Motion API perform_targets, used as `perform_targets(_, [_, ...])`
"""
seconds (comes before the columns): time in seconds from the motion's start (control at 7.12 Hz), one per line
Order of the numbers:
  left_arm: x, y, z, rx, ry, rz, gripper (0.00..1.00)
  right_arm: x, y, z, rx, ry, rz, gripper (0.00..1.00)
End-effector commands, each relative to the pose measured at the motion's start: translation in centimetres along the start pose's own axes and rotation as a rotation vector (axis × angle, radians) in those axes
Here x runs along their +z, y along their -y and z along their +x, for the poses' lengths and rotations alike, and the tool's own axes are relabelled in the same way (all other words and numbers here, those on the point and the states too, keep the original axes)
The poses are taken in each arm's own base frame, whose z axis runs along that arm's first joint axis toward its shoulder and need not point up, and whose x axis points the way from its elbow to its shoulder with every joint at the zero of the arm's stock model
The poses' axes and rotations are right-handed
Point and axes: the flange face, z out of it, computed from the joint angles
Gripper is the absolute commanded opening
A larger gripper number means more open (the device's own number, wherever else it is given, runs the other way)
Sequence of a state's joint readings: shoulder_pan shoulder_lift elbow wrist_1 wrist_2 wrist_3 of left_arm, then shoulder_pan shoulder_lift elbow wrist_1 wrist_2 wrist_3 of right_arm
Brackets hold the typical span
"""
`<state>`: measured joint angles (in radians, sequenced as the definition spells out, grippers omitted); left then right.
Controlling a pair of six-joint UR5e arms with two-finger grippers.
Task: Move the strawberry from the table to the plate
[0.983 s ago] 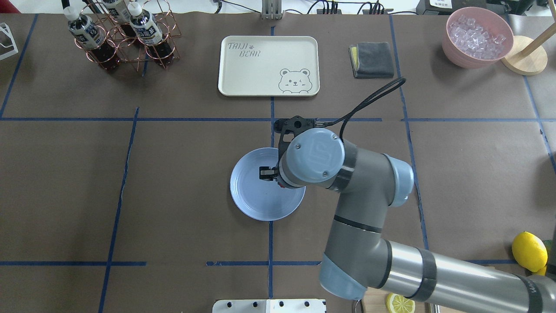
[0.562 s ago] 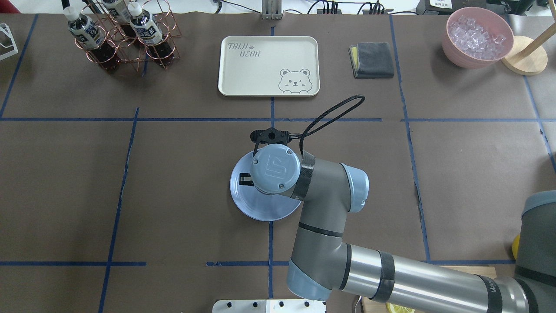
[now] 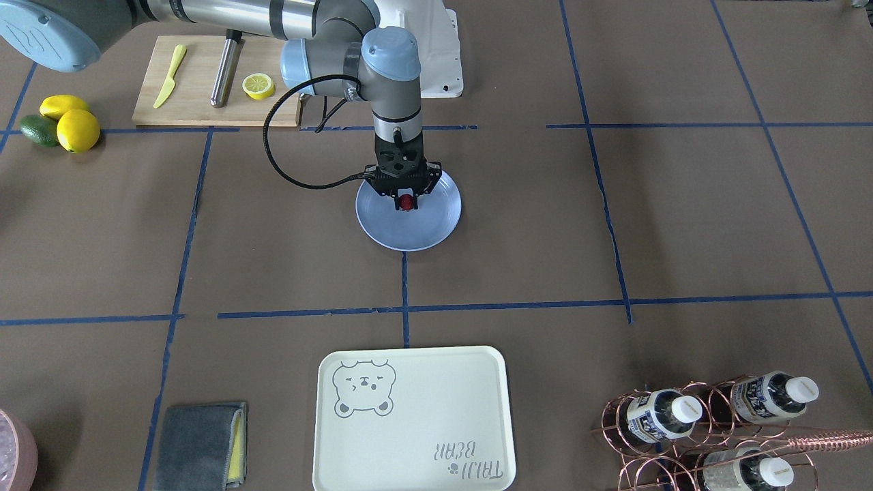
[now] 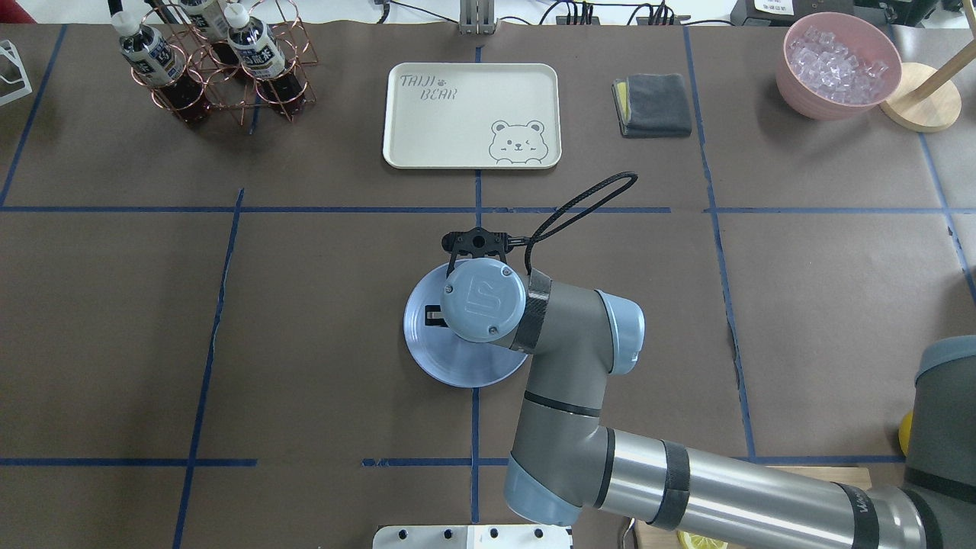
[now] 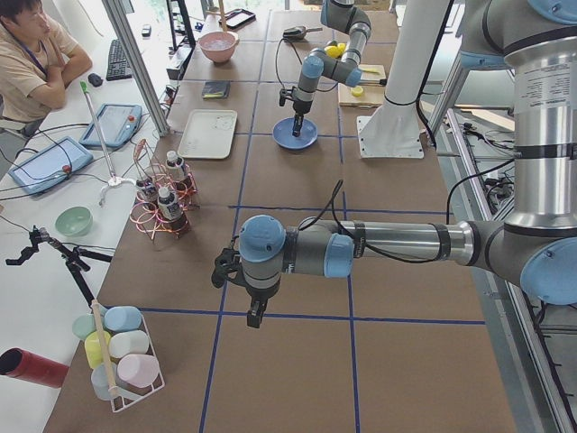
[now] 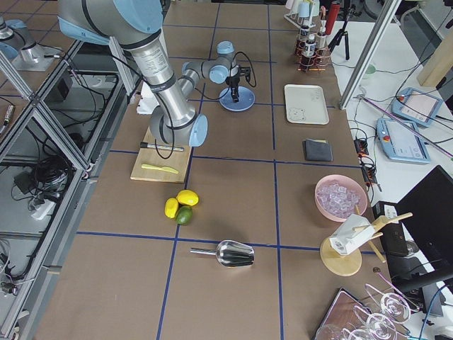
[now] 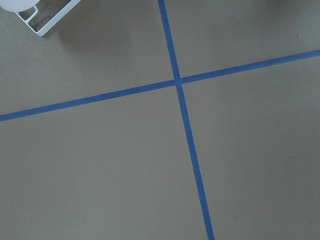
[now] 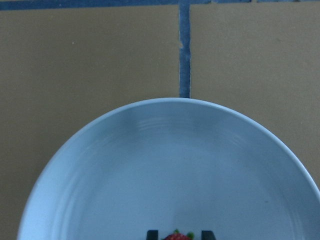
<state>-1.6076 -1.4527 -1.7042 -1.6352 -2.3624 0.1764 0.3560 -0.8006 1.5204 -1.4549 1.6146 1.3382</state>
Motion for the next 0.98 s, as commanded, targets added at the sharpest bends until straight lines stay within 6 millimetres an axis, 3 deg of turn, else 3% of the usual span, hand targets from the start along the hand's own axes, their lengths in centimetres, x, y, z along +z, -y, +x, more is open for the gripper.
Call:
perform_targets(0.0, [0.0,-0.1,0.0,0.0,0.0,-0.001,1.0,-0.4,0.1,-0.3,0.011,0.01,0.005,0.99])
perform_targets(0.14, [0.0,-0.1,0.0,0.0,0.0,-0.001,1.0,-1.7,0.5,-0.5,0.006,0.033,0.008,1.0])
perform_targets(0.28, [0.1,-0.1,-0.1,0.001,0.0,-0.002,1.0,-4.1,2.6,0.2,0.017,0.065,0.005,1.0])
perform_targets(0.42, [0.0,-0.1,0.0,0.006,0.0,0.0,1.0,-6.7,6.3,3.3,0.04,0.091,-0.023,1.0])
perform_targets(0.56, [0.1,-0.1,-0.1,0.008,0.007,-0.003,1.0,-9.8,10.5,9.5,-0.056,0.109,-0.066,1.0])
perform_targets(0.84, [0.2,0.0,0.0,0.011,0.002,-0.005,1.0,-12.6,19.0,25.1,-0.213,0.081,-0.083,1.0])
